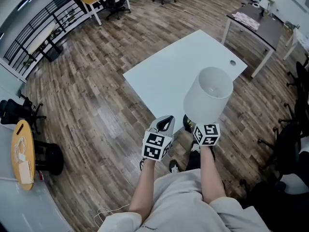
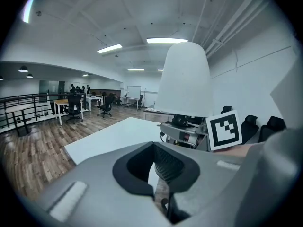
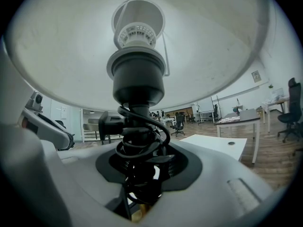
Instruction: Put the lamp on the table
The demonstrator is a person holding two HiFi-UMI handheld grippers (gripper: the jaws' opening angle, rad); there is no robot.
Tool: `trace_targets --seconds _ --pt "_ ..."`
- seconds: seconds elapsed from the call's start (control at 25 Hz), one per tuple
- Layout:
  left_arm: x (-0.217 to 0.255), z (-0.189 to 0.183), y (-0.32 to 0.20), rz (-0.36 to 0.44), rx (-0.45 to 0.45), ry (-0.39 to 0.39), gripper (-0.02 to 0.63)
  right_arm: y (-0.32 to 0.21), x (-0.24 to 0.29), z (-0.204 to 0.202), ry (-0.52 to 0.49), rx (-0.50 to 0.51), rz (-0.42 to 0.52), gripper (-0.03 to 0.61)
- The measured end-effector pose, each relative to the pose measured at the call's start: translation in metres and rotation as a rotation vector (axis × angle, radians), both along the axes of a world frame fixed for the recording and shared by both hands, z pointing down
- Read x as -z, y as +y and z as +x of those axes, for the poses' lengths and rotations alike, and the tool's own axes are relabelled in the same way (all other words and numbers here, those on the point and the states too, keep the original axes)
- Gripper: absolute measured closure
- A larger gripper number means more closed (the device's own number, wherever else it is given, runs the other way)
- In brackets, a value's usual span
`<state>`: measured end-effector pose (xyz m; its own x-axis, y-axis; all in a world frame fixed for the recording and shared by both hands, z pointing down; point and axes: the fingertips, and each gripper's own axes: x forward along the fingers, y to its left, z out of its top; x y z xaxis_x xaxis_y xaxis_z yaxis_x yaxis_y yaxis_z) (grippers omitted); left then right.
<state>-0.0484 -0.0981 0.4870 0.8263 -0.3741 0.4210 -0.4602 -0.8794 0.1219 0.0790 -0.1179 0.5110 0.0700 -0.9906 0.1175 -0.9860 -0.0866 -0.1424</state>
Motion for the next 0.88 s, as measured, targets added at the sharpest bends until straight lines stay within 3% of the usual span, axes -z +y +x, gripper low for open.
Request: trace_targets --seconds 0.68,0.88 --pt "0.005 0.005 0.018 -0.004 -0.041 0.025 0.611 0.034 -0.012 0.041 -0.020 -0.113 -0.025 0.414" --pt "0.004 0.004 0.026 0.034 -0.022 0.009 0.612 0.044 -0.012 0.048 -0.026 -0.133 -0.016 0.414"
